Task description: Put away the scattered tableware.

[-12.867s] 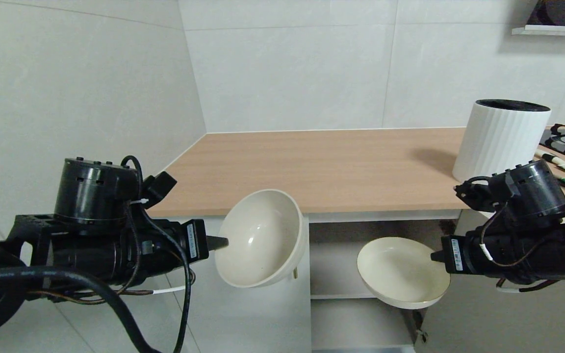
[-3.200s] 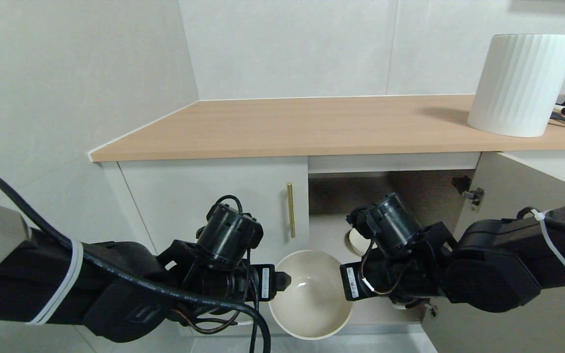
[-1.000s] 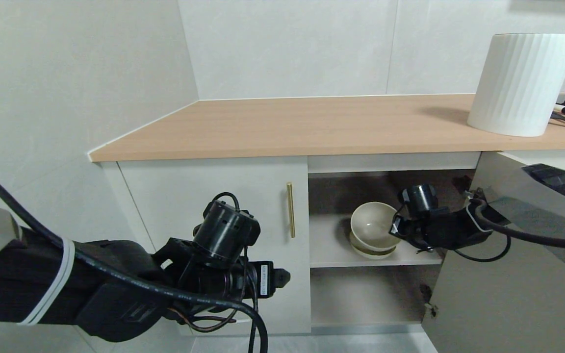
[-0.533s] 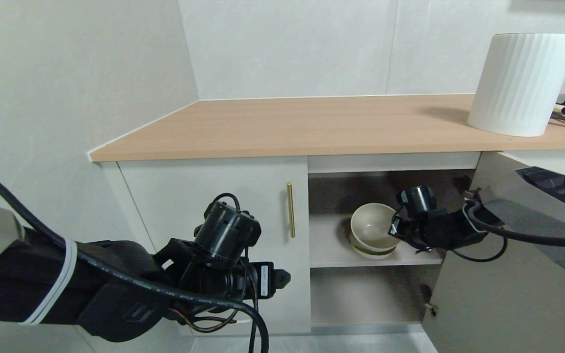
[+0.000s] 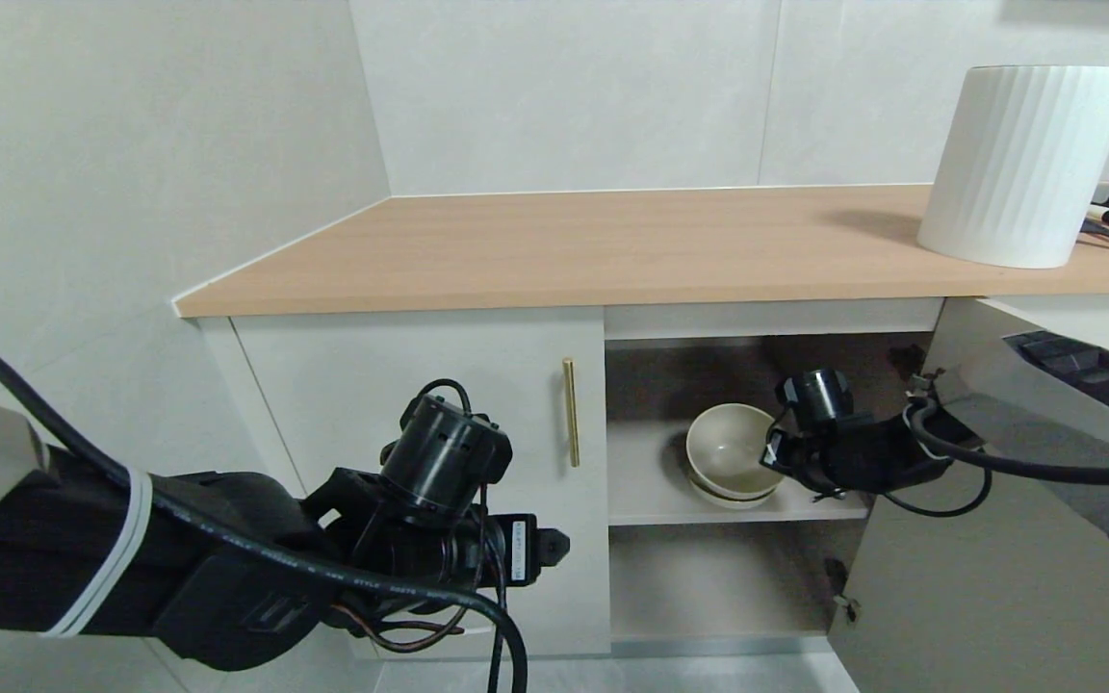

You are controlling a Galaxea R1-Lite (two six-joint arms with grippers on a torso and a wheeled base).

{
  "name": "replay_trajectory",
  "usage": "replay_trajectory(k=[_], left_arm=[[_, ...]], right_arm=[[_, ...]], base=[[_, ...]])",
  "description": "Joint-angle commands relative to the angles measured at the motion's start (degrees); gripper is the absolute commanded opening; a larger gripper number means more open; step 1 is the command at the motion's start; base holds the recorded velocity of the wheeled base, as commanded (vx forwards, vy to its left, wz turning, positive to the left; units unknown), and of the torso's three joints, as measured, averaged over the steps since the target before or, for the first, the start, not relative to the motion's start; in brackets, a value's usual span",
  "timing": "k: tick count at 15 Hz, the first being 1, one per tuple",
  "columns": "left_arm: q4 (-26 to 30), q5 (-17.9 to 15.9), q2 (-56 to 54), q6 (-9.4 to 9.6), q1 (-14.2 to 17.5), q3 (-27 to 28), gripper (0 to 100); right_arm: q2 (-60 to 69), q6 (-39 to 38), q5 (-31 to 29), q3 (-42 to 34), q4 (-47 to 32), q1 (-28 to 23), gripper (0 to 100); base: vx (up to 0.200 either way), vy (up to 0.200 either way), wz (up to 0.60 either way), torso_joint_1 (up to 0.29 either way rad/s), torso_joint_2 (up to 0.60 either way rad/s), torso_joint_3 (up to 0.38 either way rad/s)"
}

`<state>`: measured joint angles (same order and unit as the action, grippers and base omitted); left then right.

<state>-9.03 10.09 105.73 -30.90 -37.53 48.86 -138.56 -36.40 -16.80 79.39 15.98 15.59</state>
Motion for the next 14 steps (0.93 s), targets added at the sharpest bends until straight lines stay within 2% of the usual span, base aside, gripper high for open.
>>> replay_trajectory(k=[1,7,8,14], left_arm=[[-0.02,0.01,0.09,-0.03,0.01,0.01,100],[-0.02,0.01,0.09,-0.03,0.01,0.01,100],[-0.02,0.01,0.0,-0.03,0.01,0.01,100],[-0.02,0.01,0.0,-0.03,0.01,0.01,100]], right_arm=[[-0.05,0.01,0.01,-0.02,0.01,0.05,0],[-0.05,0.45,0.1,-0.02,-0.07,0.14,0],[-0.05,0.45,0.1,-0.02,0.01,0.14,100],[-0.05,0.45,0.28,-0.28,-0.07,0.49,100]], base=[[0.0,0.0,0.0,0.0,0.0,0.0],[0.0,0.0,0.0,0.0,0.0,0.0],[0.0,0.0,0.0,0.0,0.0,0.0],[0.0,0.0,0.0,0.0,0.0,0.0]])
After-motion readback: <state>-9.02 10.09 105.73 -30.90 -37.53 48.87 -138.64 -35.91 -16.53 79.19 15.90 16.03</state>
